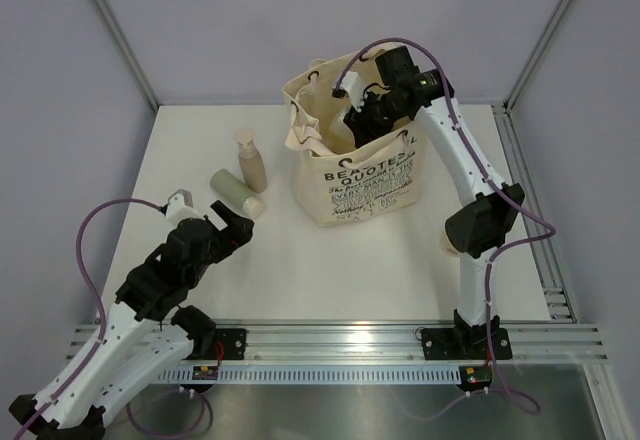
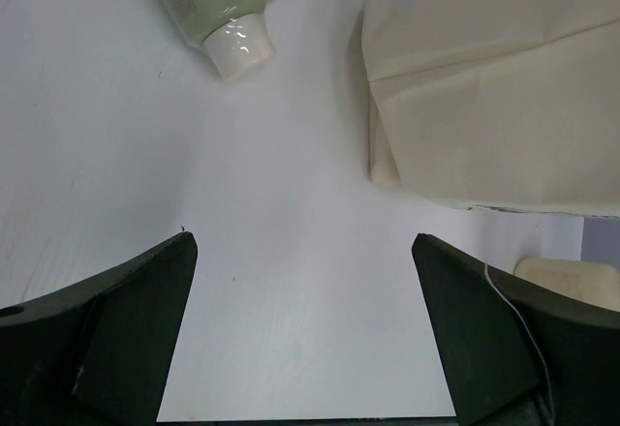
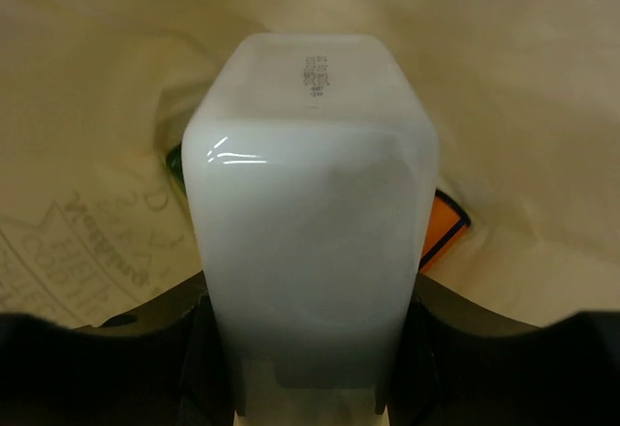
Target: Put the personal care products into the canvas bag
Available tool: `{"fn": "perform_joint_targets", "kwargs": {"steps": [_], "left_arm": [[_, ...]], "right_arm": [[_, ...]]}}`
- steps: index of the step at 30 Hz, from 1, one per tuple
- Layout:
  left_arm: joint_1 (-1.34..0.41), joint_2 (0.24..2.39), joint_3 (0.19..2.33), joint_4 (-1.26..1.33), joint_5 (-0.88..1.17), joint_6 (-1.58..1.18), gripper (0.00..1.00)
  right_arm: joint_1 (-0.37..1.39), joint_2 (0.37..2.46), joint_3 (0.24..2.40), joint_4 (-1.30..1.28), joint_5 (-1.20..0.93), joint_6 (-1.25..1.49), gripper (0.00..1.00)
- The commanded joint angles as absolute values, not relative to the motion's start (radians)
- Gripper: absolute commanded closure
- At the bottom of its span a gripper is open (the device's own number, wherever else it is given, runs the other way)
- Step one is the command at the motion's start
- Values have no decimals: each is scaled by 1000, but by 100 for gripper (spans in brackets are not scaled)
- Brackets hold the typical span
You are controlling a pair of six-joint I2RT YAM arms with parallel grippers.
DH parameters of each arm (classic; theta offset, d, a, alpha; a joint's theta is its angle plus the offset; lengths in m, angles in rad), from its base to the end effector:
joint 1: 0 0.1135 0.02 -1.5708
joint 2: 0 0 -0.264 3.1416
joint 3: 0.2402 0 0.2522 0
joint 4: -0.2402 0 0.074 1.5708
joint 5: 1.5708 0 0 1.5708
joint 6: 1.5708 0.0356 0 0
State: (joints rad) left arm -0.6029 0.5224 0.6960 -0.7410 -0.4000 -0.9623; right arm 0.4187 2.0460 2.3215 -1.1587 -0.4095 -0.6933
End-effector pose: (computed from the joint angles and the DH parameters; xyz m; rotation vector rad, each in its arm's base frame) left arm 0.1003 -0.0522 0.2892 -0.6102 2.0417 -0.5147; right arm 0.3852 0.1869 0.3902 -1.4089 1.9315 0.3736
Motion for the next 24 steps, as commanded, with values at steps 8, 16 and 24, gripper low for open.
{"fn": "perform_joint_targets", "kwargs": {"steps": [8,16,24], "left_arm": [[-595,635,677,-683,-413,-910,1],[-385,896,659,-490,-252,-902,2],[-212,1199,808,-456,-132,-916,3]], "right_arm": [[472,2103,2376,-1339,-278,-919,65],[469,2140,2424,-1305,-288,-831,4],[436,2094,2589,-1359,-402,-767,0]]}}
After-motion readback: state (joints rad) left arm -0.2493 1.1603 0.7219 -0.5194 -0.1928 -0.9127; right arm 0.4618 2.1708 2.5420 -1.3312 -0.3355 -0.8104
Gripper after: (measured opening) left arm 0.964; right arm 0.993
